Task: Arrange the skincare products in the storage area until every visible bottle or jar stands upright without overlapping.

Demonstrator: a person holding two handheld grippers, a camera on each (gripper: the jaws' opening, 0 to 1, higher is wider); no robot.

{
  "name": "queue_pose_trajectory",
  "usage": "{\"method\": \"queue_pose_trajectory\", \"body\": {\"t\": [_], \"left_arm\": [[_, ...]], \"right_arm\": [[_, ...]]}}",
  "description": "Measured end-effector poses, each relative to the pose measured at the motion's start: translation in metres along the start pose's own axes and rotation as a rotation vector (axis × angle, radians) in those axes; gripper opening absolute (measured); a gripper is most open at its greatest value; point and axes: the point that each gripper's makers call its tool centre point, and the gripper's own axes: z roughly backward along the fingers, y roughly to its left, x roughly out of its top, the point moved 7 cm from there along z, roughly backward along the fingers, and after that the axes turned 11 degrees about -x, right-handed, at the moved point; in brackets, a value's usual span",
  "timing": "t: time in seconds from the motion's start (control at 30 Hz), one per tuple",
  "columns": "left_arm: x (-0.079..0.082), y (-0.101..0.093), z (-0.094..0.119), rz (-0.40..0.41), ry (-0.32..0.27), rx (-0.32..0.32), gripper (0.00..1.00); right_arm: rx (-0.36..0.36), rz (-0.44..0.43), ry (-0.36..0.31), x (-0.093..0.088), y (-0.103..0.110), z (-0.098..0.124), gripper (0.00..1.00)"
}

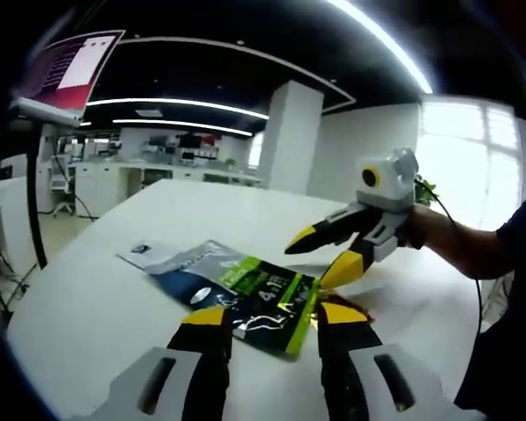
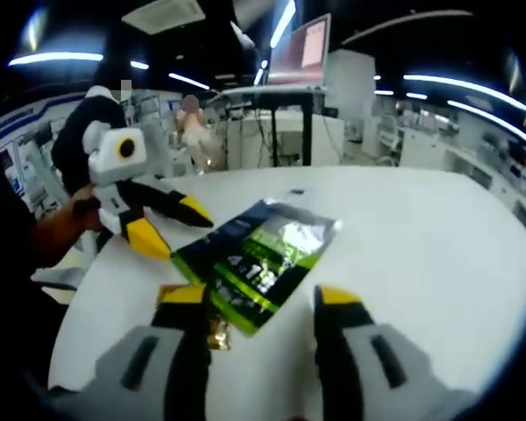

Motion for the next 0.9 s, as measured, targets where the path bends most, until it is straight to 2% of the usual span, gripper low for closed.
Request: {"method": "queue_pose_trajectory", "body": {"t": [0.1,0.2,0.33,0.5,0.7,0.9], "left_arm": [[0.0,0.002,0.001,0.013,-0.004,0.009,0.34],[-0.001,0.005,0.001,0.023,0.002,0.022,0.28],[-0.002,0.007,0.001,0.029,0.006,0.031,0.28],[-0.005,0.008,-0.002,-0.002,0.045,0.064,0.25],[-0.005,0.01,-0.001,0.006,0.043,0.067,0.22],[-0.006,0.012,-0.001,0.004,0.054,0.098,0.16]], "right_arm": [[0.004,-0.001,0.008,0.0,-0.001,-0.005,0.43],[0.009,-0.012,0.011,0.0,-0.002,-0.008,0.42],[0.018,-0.031,0.02,-0.001,-0.006,-0.013,0.4],[0.03,-0.065,0.025,0.0,-0.007,-0.015,0.37],[0.036,-0.08,0.033,0.0,-0.01,-0.02,0.36],[0.046,-0.117,0.049,0.0,-0.013,-0.021,0.34]]}}
